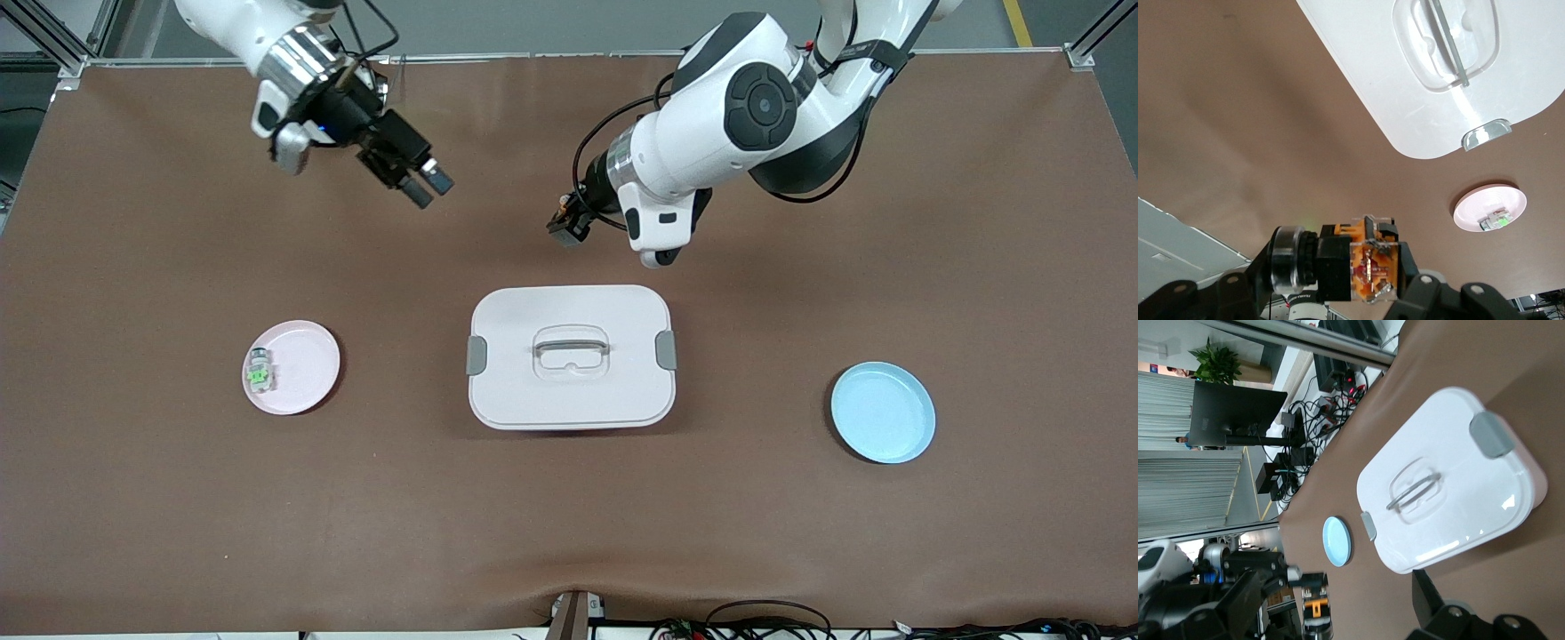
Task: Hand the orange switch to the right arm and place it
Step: 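Carry the switch with the left gripper while the right gripper approaches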
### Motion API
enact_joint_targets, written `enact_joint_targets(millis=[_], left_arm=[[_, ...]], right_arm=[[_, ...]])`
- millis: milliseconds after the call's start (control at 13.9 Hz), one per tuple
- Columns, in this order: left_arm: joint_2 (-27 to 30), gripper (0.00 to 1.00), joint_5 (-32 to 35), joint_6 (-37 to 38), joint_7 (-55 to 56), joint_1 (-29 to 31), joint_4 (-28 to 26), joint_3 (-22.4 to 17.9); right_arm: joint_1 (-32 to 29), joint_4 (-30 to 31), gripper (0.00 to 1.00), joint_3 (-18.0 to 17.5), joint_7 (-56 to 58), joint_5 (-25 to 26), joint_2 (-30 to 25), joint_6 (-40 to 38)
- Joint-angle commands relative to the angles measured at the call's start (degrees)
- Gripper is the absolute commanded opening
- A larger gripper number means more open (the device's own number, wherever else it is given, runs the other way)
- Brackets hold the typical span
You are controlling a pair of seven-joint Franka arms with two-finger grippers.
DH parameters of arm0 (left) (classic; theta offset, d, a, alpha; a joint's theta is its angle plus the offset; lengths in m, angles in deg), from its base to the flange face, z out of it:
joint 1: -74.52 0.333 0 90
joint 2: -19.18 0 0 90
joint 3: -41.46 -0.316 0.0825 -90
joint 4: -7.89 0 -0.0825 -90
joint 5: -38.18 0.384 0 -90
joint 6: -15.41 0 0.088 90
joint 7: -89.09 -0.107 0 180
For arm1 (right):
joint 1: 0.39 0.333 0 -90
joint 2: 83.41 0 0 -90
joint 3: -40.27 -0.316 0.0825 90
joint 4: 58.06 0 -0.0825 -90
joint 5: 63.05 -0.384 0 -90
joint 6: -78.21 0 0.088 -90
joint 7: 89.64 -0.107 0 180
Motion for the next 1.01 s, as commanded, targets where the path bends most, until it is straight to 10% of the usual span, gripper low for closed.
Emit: enact_joint_targets(millis=[0, 934], left_arm=[[-0.88, 0.0, 0.62, -0.86, 1.23, -0.36, 1.37, -0.21], [-4.14, 0.0, 1.32, -7.28, 1.58, -0.97, 1.28, -0.21]], right_arm=[[5.49, 0.22, 1.0, 0.68, 0.1, -3.4, 3.3, 6.22], [10.07, -14.09, 1.0, 0.77, -0.08, -3.49, 19.74, 6.94]])
